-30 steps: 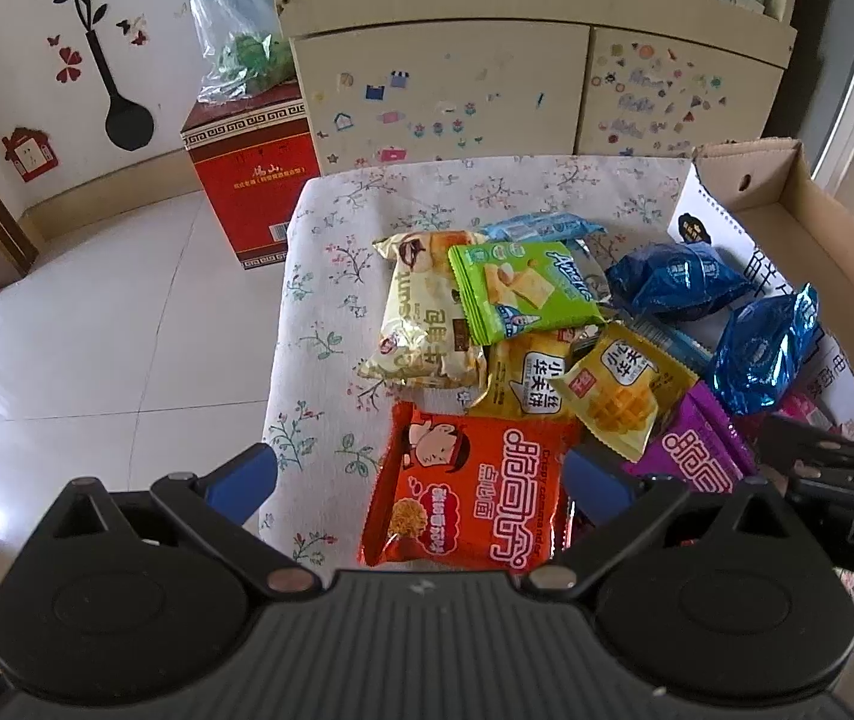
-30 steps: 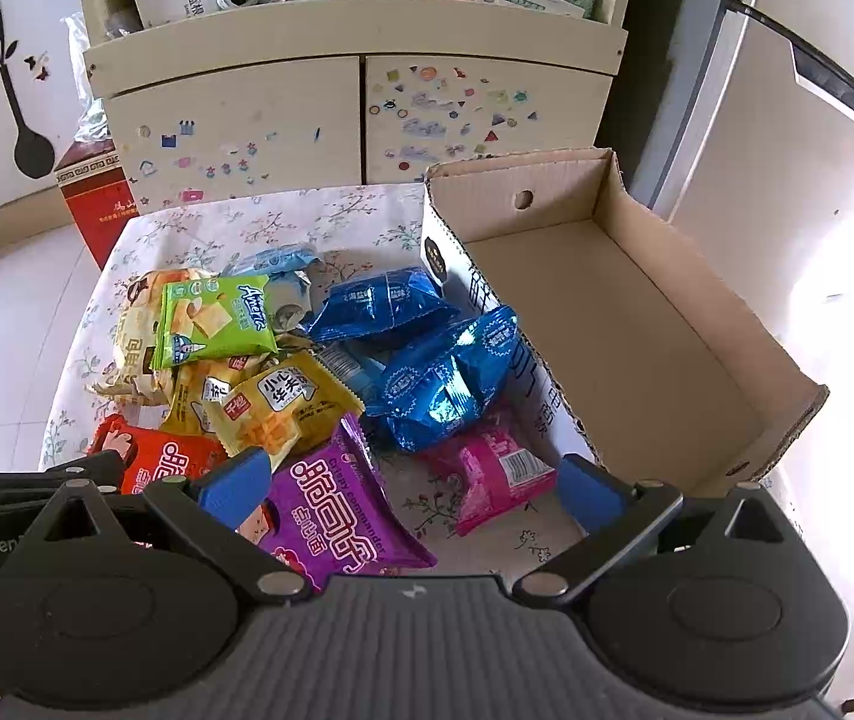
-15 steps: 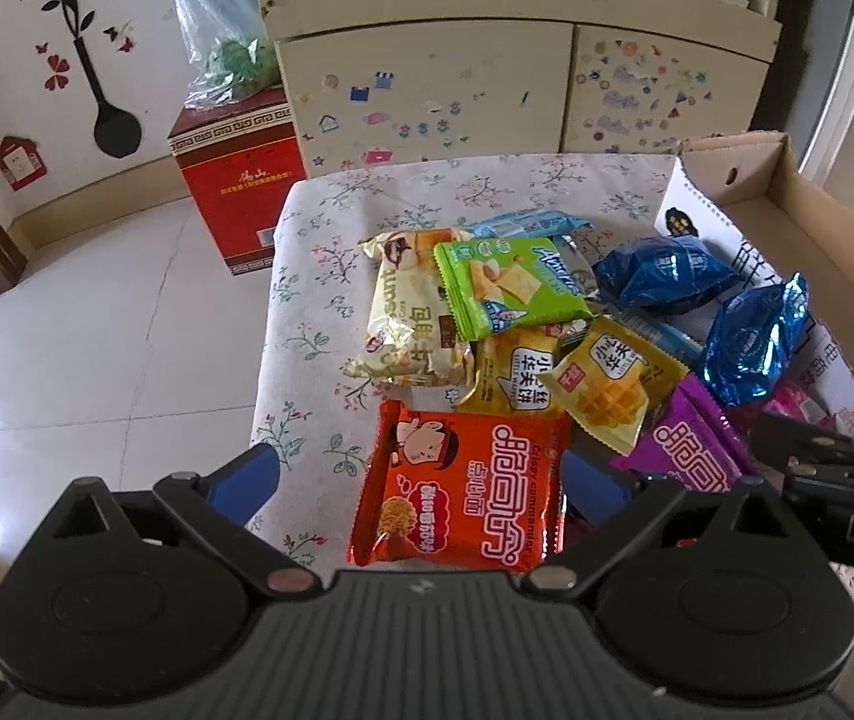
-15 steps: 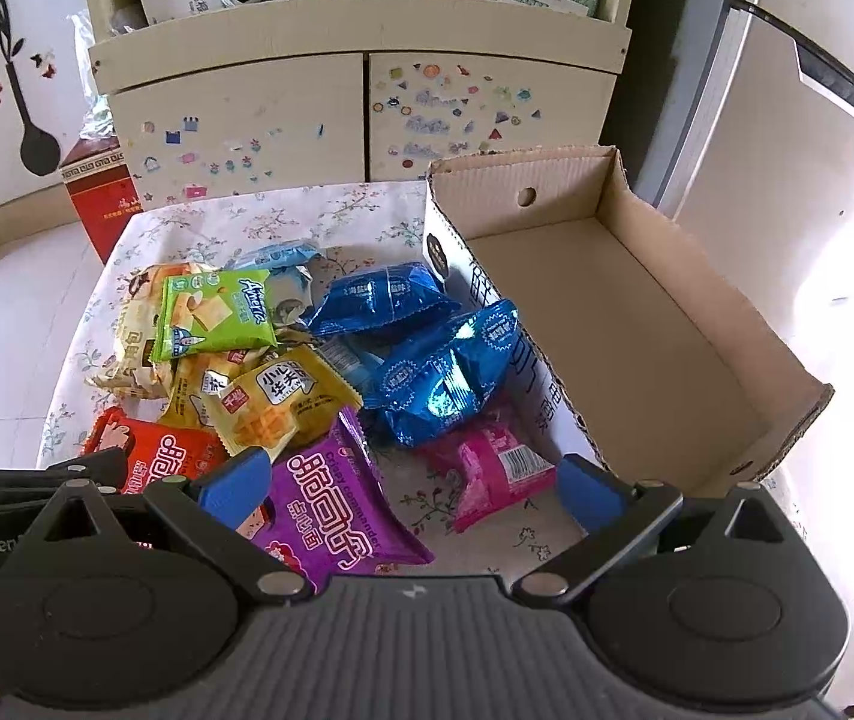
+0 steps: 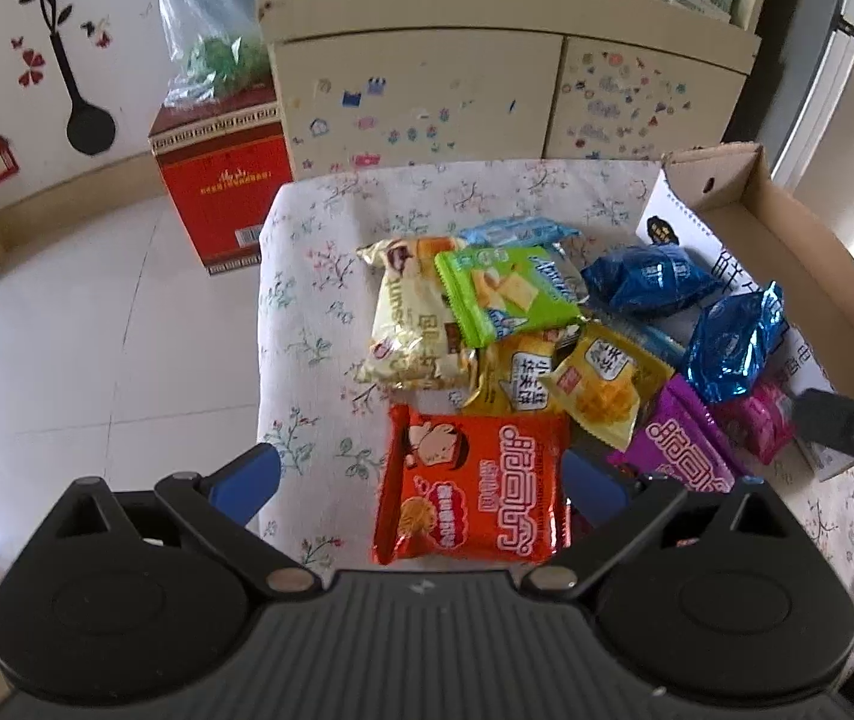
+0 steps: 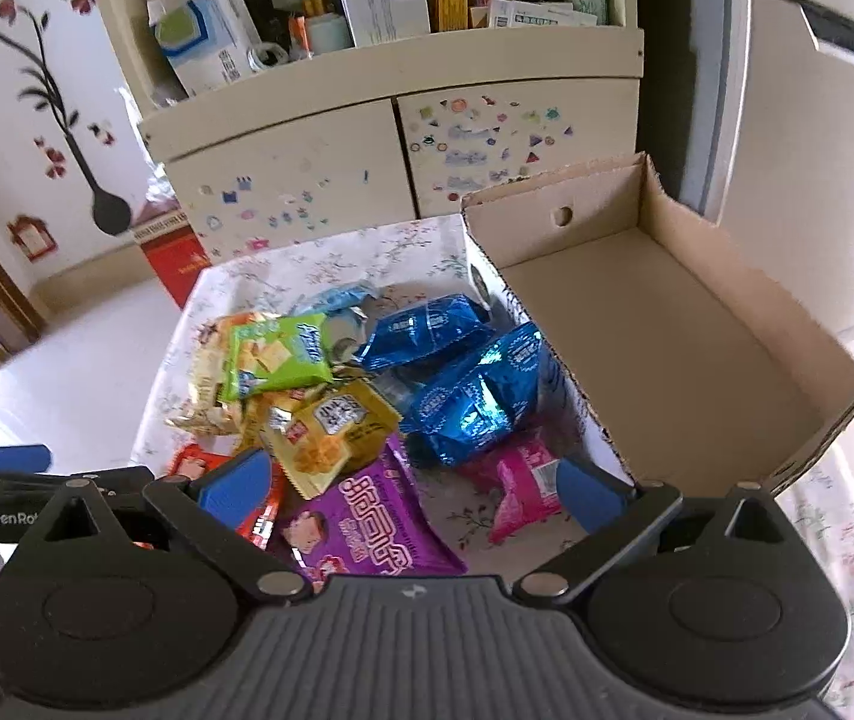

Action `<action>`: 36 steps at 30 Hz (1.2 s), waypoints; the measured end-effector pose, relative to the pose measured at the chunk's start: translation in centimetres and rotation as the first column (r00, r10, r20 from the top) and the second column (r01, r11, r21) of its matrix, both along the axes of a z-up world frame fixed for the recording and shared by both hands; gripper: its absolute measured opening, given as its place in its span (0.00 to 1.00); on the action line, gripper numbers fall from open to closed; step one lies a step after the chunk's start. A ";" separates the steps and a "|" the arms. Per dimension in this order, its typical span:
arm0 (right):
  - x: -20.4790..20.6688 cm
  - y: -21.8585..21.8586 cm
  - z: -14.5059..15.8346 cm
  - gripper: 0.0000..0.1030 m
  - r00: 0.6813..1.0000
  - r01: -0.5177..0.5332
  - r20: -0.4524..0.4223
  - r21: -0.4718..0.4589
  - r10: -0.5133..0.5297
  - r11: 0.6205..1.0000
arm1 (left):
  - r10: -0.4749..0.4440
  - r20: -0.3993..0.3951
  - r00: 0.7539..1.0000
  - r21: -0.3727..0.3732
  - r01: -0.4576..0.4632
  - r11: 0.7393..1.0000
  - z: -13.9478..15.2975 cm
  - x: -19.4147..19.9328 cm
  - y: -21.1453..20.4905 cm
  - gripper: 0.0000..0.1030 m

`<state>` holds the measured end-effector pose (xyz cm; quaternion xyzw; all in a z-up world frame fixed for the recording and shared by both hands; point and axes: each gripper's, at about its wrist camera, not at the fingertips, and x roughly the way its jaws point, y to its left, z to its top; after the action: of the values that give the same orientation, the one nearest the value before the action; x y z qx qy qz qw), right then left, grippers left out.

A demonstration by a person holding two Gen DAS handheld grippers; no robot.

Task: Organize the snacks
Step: 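Move the left tool over the red bag while the right tool nears the purple bag, then close the left tool on the red bag while the right tool grasps the purple bag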

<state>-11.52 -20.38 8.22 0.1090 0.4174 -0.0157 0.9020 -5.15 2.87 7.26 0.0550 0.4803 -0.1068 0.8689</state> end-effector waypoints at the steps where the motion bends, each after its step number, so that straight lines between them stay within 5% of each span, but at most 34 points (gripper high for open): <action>1: -0.1 -0.2 0.0 1.00 1.000 -0.005 0.003 0.019 0.005 1.000 | 0.000 0.000 1.000 -0.003 0.000 1.000 0.0 0.2 0.3 0.96; 6: -0.7 -0.9 -0.6 1.00 0.999 -0.040 0.009 0.069 0.040 0.997 | 0.005 0.033 0.999 -0.017 -0.005 1.000 -0.2 0.4 1.3 0.96; 11: -1.0 -1.2 -2.3 1.00 0.998 -0.045 -0.036 0.110 0.049 0.993 | 0.018 -0.023 1.000 -0.072 -0.019 0.997 -2.2 0.5 1.6 0.96; 24: -0.4 -1.7 -7.7 0.97 0.973 0.131 -0.223 0.354 -0.053 0.926 | -0.034 -0.078 0.996 -0.085 0.027 0.996 -6.0 0.9 -0.5 0.96; 36: 1.0 -1.5 -9.4 0.92 0.953 0.232 -0.273 0.390 -0.129 0.891 | -0.113 -0.052 0.992 -0.049 0.110 0.993 -7.4 1.2 -1.9 0.96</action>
<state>-10.50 -21.88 -1.13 0.3350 0.5049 -0.0235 0.7952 -3.94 0.96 -0.17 0.0588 0.4973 -0.1675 0.8492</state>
